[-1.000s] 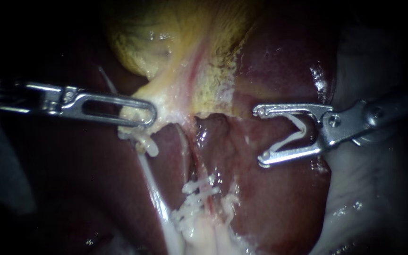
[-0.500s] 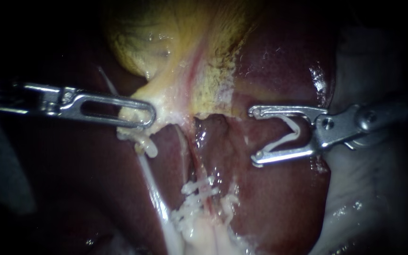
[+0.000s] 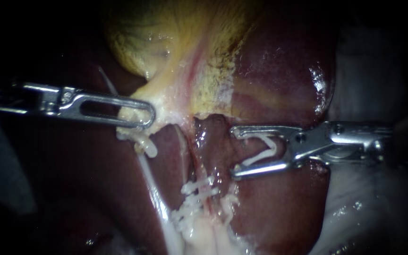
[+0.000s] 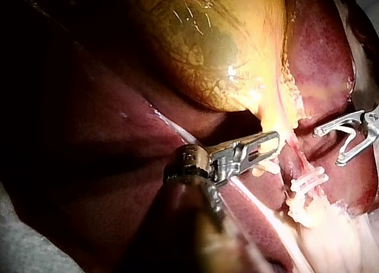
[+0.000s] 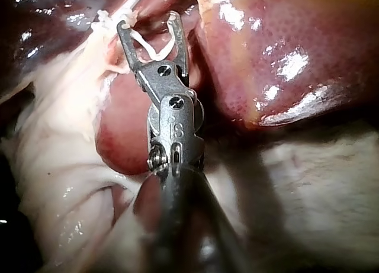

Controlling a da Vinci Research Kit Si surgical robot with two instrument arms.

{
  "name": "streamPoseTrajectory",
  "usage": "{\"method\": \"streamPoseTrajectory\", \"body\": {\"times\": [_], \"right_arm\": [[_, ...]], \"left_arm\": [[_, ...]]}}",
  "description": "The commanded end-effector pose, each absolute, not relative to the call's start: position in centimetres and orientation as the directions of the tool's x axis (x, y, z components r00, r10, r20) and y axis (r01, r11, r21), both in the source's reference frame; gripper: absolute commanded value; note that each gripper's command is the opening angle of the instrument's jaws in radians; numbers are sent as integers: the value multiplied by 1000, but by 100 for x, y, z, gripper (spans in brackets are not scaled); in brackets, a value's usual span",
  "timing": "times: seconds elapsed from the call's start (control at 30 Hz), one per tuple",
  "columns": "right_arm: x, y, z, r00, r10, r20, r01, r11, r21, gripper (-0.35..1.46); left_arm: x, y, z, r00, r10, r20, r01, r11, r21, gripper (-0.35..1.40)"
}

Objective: Clipping third clip right tube

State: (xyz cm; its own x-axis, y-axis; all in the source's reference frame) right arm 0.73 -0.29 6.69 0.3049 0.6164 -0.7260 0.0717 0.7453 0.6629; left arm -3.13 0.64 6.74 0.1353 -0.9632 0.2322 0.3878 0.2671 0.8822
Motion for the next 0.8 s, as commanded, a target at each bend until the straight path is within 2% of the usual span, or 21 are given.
{"method": "streamPoseTrajectory", "body": {"times": [0.03,0.8], "right_arm": [[75,-29,671,306,621,-722,71,741,668,50],[106,-35,691,318,672,-669,69,687,723,49]], "left_arm": [[-313,64,674,135,-963,232,389,267,882,-35],[-314,63,673,134,-963,232,390,267,882,-35]]}}
